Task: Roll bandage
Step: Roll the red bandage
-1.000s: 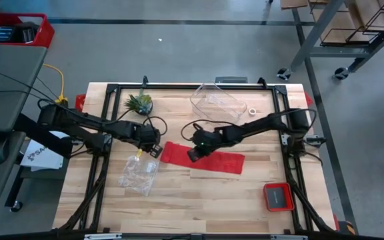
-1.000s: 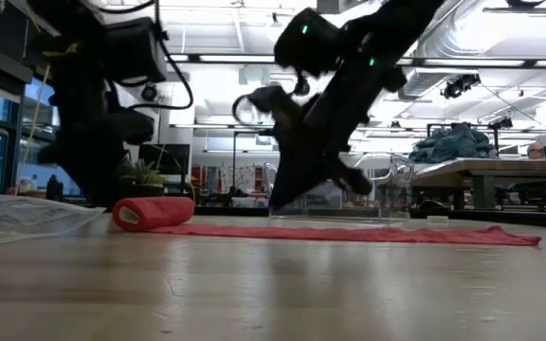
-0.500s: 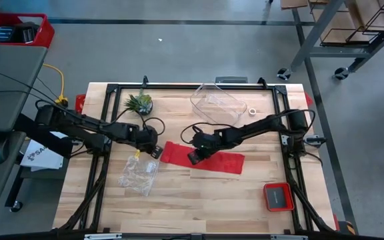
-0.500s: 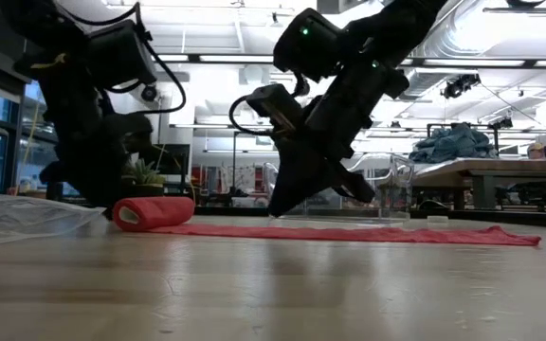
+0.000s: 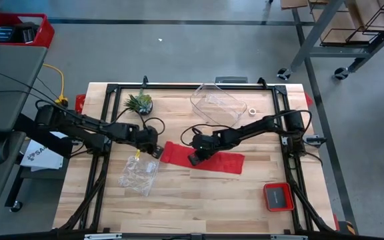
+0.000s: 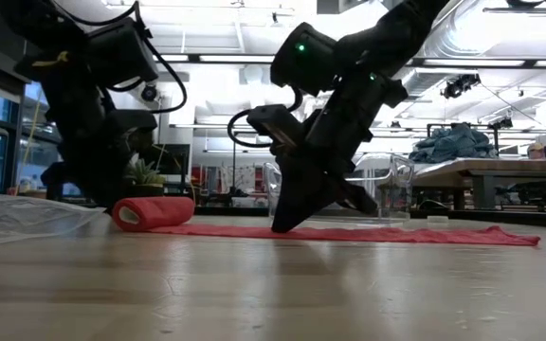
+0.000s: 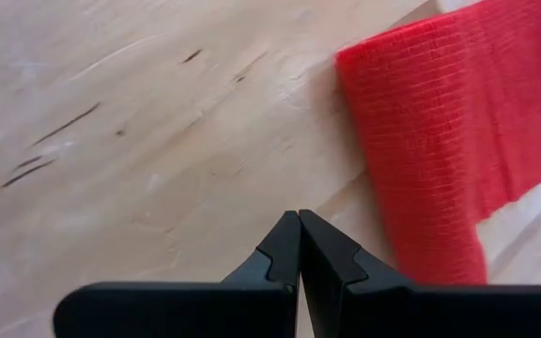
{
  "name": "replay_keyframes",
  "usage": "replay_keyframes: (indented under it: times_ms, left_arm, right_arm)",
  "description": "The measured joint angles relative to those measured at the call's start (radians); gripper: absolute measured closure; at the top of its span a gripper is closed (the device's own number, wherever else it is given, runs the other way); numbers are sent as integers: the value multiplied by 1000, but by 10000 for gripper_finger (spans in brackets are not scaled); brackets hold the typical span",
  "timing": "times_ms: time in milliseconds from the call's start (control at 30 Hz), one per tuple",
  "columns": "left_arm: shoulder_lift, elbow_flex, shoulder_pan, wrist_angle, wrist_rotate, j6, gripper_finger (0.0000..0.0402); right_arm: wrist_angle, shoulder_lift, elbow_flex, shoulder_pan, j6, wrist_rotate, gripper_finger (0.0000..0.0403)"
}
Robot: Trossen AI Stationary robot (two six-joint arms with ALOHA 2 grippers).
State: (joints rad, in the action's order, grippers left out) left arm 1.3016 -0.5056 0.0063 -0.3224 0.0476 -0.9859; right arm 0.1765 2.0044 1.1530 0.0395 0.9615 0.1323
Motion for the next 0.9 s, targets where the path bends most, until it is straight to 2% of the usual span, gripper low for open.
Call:
replay_keyframes:
  times_ms: [300,600,833,900]
  left_arm:
    - [38,0,0,66,-56,-78,401]
    - [53,0,0,204,-73,-161,401]
    - [85,-1,-6,569,-89,-215,401]
    - [87,-1,2,644,-120,-214,401]
  right_arm:
    - [7,0,0,-13,-1,11,403]
    - [4,0,-2,-13,-1,11,403]
    - [0,1,-3,-14,-1,11,403]
    - [0,2,-3,-14,-1,11,403]
